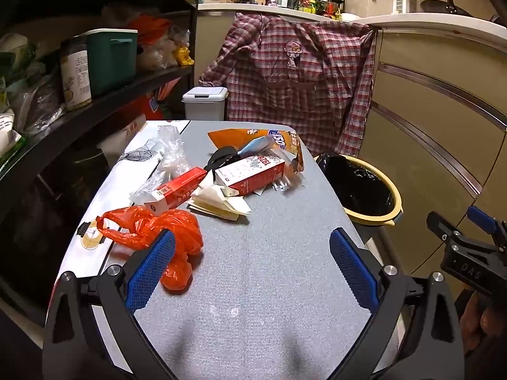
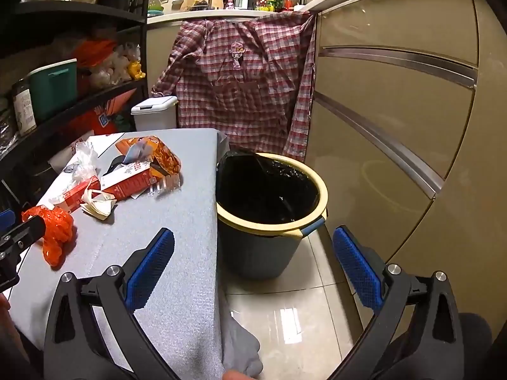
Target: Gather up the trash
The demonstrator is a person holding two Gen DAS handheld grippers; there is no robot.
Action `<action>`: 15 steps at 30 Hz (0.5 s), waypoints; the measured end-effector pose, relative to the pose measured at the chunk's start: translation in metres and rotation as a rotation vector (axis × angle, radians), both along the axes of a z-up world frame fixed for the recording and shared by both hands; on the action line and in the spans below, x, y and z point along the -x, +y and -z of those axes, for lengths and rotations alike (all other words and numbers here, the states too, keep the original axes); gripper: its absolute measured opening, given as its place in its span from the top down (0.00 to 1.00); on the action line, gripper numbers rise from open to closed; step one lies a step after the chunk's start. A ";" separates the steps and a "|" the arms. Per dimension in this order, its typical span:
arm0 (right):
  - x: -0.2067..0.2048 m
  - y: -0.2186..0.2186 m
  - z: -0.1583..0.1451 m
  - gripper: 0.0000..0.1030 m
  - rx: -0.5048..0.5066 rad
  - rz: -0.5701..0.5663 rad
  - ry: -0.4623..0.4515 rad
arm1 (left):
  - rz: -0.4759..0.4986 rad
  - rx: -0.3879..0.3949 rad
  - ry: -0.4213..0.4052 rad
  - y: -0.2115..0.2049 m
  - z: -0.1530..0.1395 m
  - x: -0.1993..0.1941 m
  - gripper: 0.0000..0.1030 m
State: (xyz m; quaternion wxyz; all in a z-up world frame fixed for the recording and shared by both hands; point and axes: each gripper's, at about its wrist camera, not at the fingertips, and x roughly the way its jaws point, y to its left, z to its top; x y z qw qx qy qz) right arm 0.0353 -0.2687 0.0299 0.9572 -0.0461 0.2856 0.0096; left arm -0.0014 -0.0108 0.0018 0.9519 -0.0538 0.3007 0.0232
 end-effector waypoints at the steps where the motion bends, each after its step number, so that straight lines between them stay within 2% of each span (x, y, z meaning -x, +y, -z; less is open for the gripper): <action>1: 0.000 -0.001 -0.001 0.05 -0.001 0.001 -0.001 | 0.002 0.000 0.000 0.002 0.002 0.000 0.08; 15: 0.002 -0.003 -0.005 0.05 0.000 0.005 -0.035 | 0.014 0.003 -0.001 0.001 0.002 0.001 0.08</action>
